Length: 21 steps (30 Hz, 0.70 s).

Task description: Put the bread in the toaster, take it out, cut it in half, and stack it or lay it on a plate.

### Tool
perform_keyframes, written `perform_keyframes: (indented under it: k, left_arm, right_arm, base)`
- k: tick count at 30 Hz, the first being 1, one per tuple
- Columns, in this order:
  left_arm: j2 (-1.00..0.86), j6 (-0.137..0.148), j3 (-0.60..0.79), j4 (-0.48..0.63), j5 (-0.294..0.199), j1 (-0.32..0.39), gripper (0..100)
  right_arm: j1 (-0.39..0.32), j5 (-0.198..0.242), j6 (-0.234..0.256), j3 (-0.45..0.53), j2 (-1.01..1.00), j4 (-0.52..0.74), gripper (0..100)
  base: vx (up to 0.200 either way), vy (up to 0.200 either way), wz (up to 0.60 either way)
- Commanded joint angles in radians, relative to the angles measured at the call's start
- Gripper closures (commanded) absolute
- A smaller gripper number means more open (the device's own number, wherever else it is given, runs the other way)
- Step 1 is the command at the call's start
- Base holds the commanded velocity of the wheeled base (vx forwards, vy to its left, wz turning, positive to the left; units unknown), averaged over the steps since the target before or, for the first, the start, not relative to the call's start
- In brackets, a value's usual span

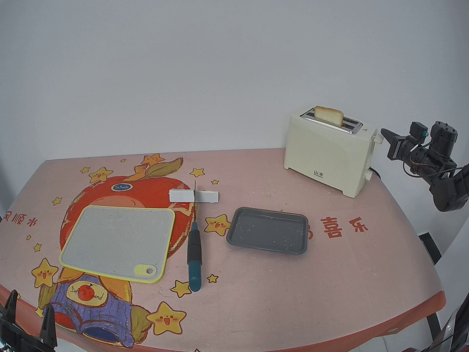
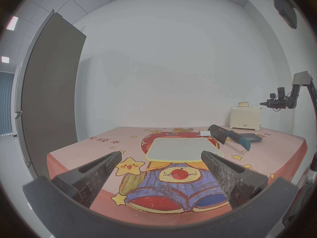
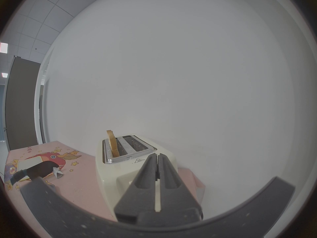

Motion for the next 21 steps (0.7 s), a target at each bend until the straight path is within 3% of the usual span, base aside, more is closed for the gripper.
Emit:
perform_keyframes:
  k: [1,21]
  left_arm:
    - [-0.016,0.000,0.018,0.000,0.000,0.000,0]
    - [-0.016,0.000,0.018,0.000,0.000,0.000,0]
  right_arm:
    - [0.005,0.000,-0.009,0.015,0.002,0.000,100]
    - [0.009,0.000,-0.030,0.037,0.022,0.001,100]
  base:
    - [0.000,0.000,0.00]
    - [0.000,0.000,0.00]
